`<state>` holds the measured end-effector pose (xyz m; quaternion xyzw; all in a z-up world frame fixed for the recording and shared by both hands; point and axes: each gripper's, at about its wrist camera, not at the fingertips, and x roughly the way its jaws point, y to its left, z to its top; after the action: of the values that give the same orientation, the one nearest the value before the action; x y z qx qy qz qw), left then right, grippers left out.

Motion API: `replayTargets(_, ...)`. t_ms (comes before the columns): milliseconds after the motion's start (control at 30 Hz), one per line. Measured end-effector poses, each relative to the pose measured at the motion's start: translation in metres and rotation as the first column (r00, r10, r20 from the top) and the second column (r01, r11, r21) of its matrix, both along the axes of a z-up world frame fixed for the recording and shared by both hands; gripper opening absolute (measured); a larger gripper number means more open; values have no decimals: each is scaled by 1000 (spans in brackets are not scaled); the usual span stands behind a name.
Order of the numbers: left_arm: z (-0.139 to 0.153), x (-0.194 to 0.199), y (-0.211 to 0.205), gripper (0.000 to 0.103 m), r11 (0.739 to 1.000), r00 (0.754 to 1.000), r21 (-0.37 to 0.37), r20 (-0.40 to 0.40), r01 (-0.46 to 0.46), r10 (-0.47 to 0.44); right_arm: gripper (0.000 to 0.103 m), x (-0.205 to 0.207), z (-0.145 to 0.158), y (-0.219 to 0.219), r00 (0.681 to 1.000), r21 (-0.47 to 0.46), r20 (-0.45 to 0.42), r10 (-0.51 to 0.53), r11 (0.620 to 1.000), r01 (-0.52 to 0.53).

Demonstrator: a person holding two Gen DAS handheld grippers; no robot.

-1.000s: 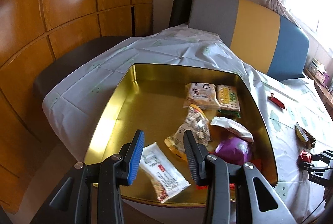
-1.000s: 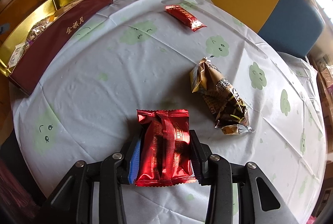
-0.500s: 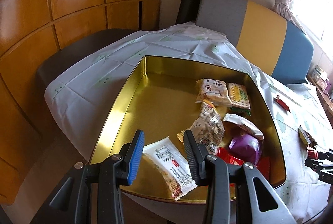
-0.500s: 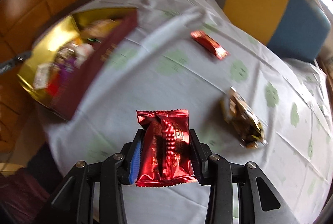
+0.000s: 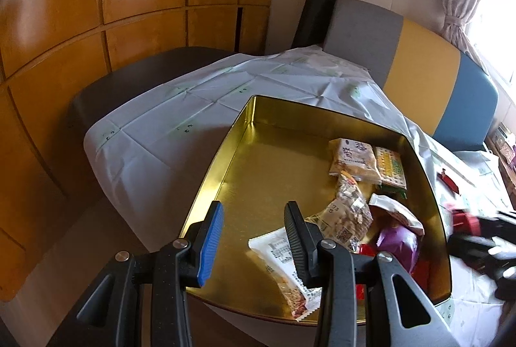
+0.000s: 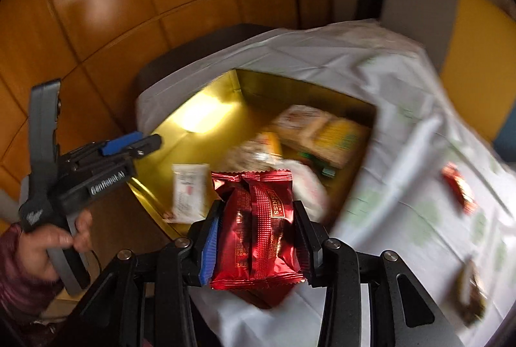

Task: Organize snacks
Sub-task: 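Lower the red packet into the gold tin and open the right tool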

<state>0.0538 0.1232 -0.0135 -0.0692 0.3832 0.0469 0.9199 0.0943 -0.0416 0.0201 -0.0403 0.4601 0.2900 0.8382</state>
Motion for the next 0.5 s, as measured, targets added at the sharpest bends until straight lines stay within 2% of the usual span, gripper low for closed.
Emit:
replayTargets(100, -3, 1, 2, 39, 1000, 1000, -6, -8, -4, 4, 42, 13, -26, 27, 998, -47, -48, 30, 998, -32)
replayTargets(233, -5, 3, 2, 39, 1000, 1000, -7, -16, 0, 0, 44, 19, -52, 38, 994, -71, -104, 44, 996, -51)
replayTargets(333, -7, 4, 1, 39, 1000, 1000, -5, -17, 5, -5, 63, 16, -55, 31, 991, -24, -124, 38, 999, -42)
replayTargets(500, -10, 5, 0, 39, 1000, 1000, -5, -27, 5, -5, 62, 5, -48, 20, 995, -10, -99, 26, 1000, -27)
